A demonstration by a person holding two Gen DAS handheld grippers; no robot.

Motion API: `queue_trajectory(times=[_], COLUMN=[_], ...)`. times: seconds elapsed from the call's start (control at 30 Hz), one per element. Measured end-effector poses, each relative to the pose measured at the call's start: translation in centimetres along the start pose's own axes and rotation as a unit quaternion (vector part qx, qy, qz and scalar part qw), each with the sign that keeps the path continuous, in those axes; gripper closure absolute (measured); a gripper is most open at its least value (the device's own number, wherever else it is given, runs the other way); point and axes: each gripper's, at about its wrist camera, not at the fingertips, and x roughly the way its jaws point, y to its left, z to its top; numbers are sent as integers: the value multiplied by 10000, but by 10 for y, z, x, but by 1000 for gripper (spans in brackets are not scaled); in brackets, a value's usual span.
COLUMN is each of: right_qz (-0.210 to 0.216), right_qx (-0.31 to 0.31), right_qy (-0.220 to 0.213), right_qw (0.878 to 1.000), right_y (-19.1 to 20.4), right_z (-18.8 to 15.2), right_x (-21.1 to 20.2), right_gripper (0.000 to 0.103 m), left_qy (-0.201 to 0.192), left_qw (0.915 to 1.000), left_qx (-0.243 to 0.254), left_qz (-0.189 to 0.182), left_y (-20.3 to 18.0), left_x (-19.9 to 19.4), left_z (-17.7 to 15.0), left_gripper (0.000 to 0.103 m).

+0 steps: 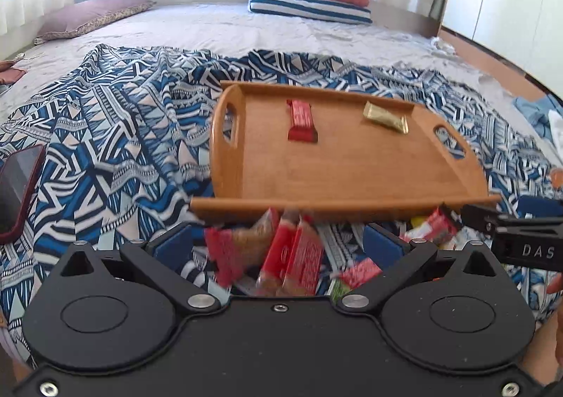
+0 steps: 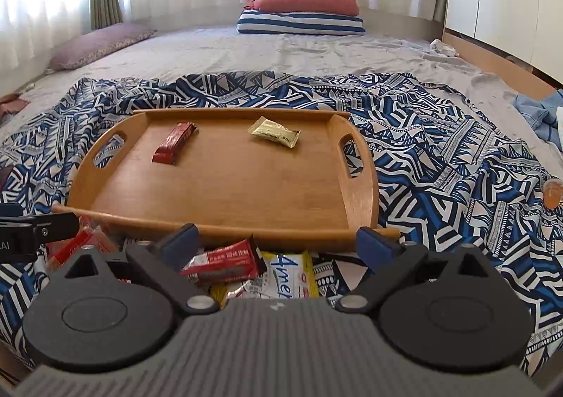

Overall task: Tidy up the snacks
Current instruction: 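Grasp a green pouch with the left gripper while the right grasps a white packet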

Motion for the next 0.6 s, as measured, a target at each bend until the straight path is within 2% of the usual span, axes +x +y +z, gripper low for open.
queue_trajectory(times=[0.23,0.33,0.53,0.6], right_qz=[-21,-63,-165,-173], right_qx=[-185,-285,-291,-268], right_qy=[93,182,397,502], right_qw=[9998,9994,9987,9982], right_y=[11,13,11,10], right_z=[-12,-15,-21,-23], right_x=[-5,-6,-8,-9], right_gripper=[2,2,3,4], left_qy=[241,295,391,402], left_qw=[9996,9994,9986,9982], left_qx=[-69,-53,215,327], left_qz=[-122,-167,-278,-298], left_y=[-6,-10,-24,-29], left_x=[-5,-11,-21,-22], left_z=[-23,-29,-38,-40], left_gripper=[1,6,28,39])
